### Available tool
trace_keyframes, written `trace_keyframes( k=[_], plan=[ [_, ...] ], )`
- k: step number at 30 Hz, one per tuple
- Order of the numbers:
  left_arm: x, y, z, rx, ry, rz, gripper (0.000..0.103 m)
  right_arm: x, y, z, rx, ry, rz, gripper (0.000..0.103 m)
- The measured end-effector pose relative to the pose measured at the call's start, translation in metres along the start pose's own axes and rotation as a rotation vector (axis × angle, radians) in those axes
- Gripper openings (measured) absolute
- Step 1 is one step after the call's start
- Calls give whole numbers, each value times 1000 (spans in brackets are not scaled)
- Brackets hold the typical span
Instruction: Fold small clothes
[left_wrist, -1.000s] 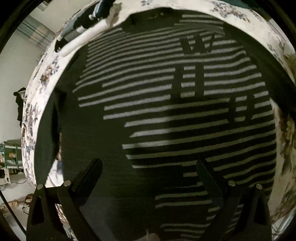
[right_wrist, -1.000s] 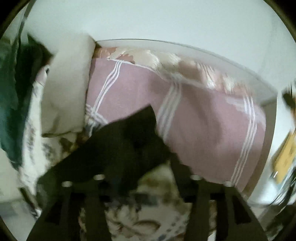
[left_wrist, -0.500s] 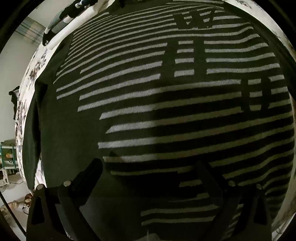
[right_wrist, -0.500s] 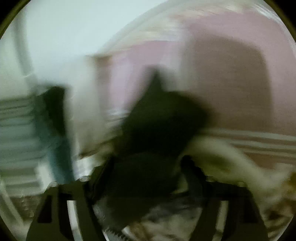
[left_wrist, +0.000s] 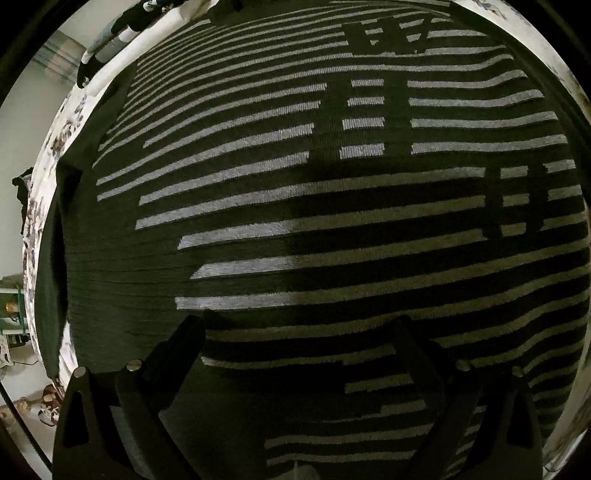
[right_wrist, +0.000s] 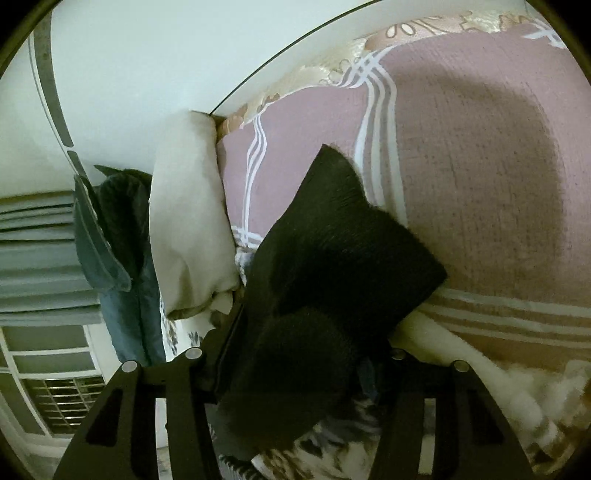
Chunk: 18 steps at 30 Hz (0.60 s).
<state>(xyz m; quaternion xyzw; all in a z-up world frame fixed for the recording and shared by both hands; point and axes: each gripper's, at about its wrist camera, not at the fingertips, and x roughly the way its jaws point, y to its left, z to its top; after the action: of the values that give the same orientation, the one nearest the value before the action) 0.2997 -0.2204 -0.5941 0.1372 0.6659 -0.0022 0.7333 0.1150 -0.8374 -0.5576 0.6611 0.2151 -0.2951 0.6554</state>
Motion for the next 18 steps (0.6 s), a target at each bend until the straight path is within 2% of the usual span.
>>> trace_keyframes(
  k=[5, 6, 7, 8, 10, 15, 18],
  plan=[
    [7, 1, 2, -1, 2, -17, 103, 5, 12, 6, -38, -67, 18, 57],
    [7, 1, 2, 0, 2, -18, 103, 5, 14, 6, -43, -76, 17, 48],
    [7, 1, 3, 3, 2, -17, 103, 5, 19, 5, -58, -91, 4, 32],
    [7, 1, 4, 7, 3, -15, 103, 3, 27, 5, -76, -102, -7, 8],
    [3, 2, 6, 7, -2, -13, 103, -3, 48, 8, -106, -134, 3, 8],
    [-13, 5, 16, -20, -37, -40, 103, -34, 118, 24, -264, -188, 127, 7],
    [-20, 6, 23, -42, -57, -60, 103, -27, 135, 33, -319, -168, 104, 7]
  ],
)
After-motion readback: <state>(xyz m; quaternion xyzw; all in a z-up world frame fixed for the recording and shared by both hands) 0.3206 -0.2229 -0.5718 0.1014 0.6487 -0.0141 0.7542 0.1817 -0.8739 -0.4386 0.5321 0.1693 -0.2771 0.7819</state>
